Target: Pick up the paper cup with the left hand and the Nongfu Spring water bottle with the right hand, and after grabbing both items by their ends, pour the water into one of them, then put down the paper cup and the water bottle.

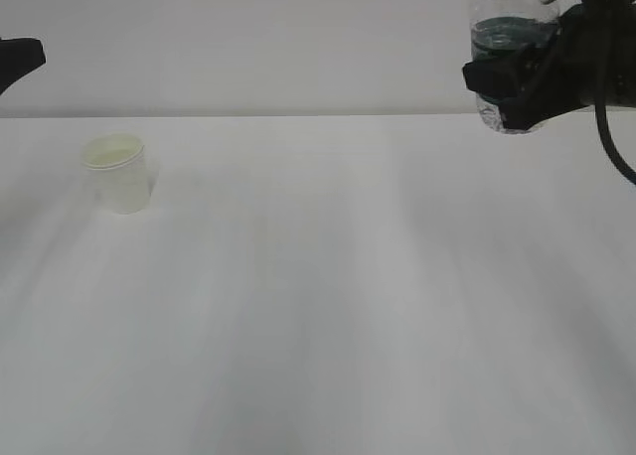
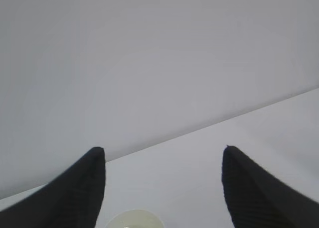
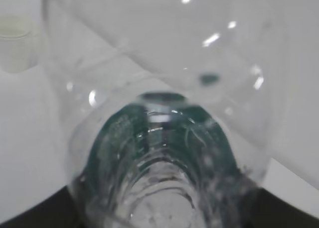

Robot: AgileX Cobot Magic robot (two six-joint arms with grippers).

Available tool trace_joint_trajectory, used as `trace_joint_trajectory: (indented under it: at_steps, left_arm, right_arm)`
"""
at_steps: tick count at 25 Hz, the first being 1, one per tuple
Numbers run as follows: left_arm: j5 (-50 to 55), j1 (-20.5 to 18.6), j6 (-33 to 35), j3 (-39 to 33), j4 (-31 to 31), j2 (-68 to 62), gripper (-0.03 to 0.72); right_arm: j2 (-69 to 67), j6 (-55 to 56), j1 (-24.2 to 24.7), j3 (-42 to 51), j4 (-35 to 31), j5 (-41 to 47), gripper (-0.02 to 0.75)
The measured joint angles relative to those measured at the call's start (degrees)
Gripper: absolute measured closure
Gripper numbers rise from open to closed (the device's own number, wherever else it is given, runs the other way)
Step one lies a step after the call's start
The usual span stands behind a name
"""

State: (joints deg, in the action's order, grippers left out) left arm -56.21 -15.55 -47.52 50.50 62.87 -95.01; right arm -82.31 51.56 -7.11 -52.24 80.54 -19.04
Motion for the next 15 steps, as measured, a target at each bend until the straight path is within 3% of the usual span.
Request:
trace_joint_trajectory:
  at_steps: [7, 15]
  left_arm:
    - [0.0, 0.0, 0.0, 0.0, 0.1, 0.0, 0.181]
    - [0.0, 0.0, 0.0, 0.0, 0.3, 0.0, 0.185]
  right_arm:
    - [-0.4, -3.2, 3.7, 0.6, -6.9, -0.6, 0.375]
    - [-5.5, -13.2, 5.1, 2.3, -21.6, -2.1, 0.376]
